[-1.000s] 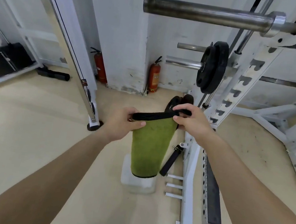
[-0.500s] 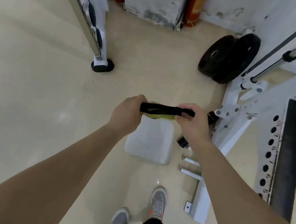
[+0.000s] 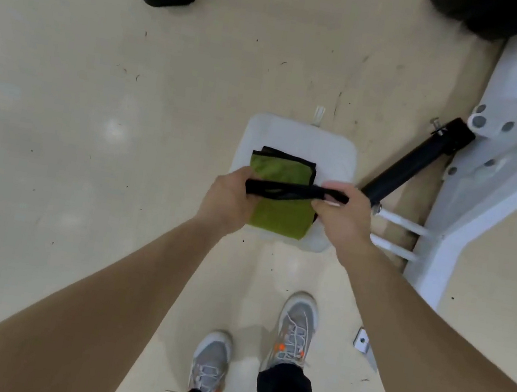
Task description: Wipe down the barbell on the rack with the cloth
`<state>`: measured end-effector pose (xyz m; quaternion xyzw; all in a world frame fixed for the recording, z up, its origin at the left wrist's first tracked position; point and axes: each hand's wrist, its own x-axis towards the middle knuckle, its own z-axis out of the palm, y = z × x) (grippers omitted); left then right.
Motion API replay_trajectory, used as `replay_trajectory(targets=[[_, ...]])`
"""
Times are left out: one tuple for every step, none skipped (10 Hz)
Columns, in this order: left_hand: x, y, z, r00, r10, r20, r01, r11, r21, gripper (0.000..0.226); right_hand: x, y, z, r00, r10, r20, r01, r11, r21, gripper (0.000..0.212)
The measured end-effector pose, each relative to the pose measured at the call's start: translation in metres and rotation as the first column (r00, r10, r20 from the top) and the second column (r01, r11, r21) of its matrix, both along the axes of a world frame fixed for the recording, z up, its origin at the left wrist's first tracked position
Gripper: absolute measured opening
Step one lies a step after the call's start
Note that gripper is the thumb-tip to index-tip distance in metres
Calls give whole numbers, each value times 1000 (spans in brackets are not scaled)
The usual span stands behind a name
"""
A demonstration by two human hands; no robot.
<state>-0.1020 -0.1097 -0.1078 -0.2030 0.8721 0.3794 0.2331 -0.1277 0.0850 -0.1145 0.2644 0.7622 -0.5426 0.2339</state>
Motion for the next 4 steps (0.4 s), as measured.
replay_trajectory(targets=[[-26,-2,-1,988,97,-119,-100,995,-15,34,-26,-13,-2,999,33,3,-33,998,55,64],[-30,-6,19,986,103,-134,-111,992,-60,47,-26,-17,19,972,207,113,-224,959,173,80],[-13,-12,56,999,-34,-8,32,985,-170,50,-16,-16,57,945,280,168,-310,930,195,74],[0,-26,105,984,-101,145,127,973,-190,49,-12,-16,117,904,396,160,-426,858,287,70]])
